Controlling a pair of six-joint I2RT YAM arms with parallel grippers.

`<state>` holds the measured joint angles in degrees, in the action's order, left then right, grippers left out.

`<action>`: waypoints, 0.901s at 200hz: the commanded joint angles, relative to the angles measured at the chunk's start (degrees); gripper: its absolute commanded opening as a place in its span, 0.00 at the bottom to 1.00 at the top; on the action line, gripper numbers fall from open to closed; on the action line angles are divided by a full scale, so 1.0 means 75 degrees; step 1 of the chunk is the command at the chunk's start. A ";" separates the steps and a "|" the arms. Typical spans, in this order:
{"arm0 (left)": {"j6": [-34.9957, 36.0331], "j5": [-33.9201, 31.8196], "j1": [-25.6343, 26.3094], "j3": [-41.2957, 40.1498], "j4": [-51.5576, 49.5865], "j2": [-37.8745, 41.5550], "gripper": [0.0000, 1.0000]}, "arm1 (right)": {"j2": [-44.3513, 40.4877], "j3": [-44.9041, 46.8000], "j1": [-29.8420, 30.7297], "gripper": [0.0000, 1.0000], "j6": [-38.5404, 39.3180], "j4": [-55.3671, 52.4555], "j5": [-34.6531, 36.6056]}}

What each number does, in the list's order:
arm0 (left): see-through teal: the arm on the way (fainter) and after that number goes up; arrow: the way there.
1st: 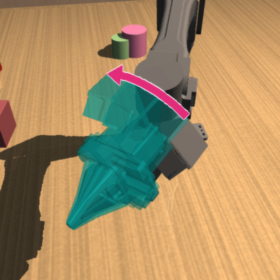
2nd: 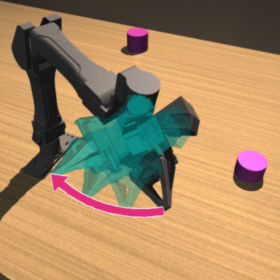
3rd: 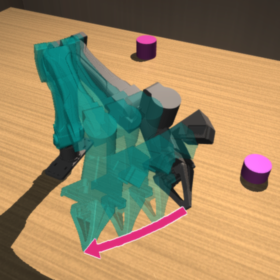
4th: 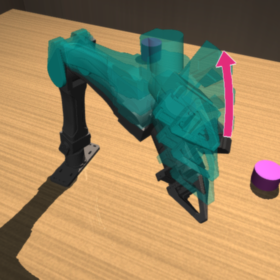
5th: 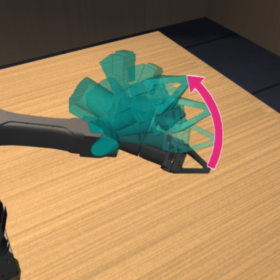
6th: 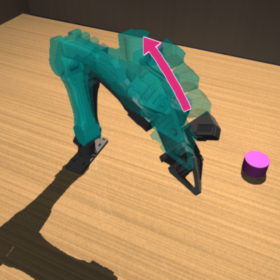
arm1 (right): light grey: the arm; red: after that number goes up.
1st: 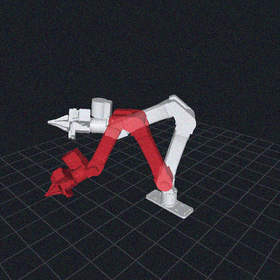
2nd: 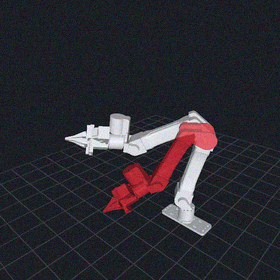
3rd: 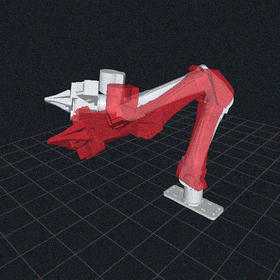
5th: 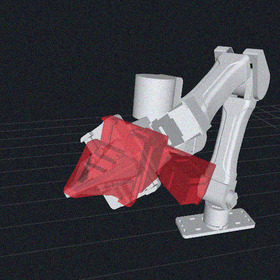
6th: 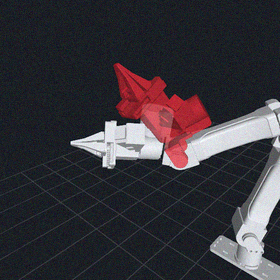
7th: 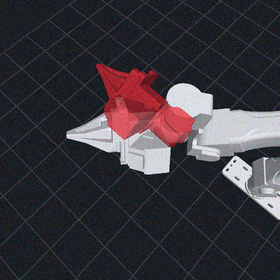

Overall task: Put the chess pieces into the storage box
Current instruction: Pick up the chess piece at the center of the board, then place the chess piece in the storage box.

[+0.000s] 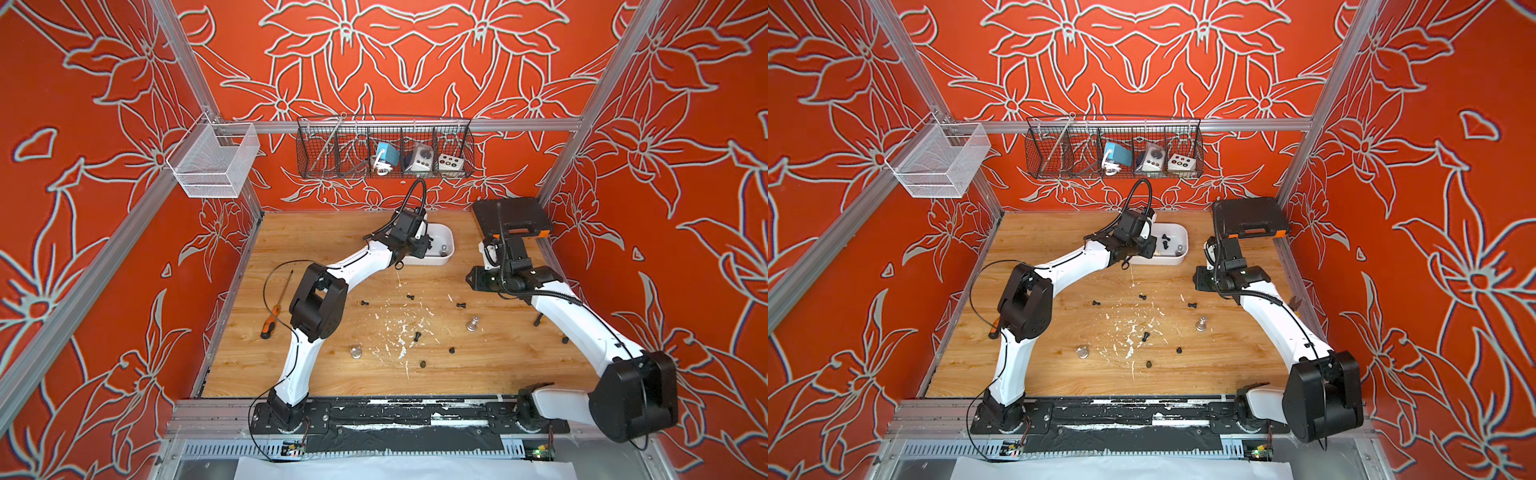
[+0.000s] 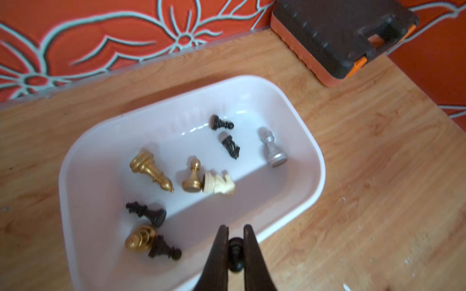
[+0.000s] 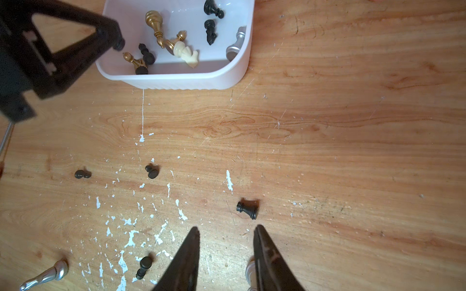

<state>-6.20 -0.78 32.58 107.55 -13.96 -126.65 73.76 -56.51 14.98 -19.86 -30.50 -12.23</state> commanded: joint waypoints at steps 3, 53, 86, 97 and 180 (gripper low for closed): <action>0.0090 0.0059 -0.0121 0.0782 -0.0321 -0.0570 0.12 | -0.0275 0.0157 -0.0039 0.38 -0.0036 -0.0210 0.0119; -0.0143 -0.0049 -0.0306 0.1879 -0.0146 -0.1494 0.13 | -0.0490 0.0232 -0.0039 0.39 -0.0037 -0.0362 0.0106; -0.0170 -0.0014 -0.0353 0.2311 -0.0024 -0.1900 0.16 | -0.0565 0.0246 -0.0043 0.39 -0.0021 -0.0427 0.0128; -0.0181 -0.0034 -0.0354 0.2294 0.0038 -0.1965 0.17 | -0.0594 0.0234 -0.0047 0.38 -0.0013 -0.0459 0.0130; -0.0388 0.0090 -0.0438 0.2279 0.0162 -0.1925 0.23 | -0.0728 0.0339 -0.0052 0.39 -0.0069 -0.0469 0.0189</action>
<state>-9.04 -0.73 29.61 123.70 -13.82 -141.38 69.41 -54.81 14.98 -19.90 -33.08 -11.81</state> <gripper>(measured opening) 0.222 0.386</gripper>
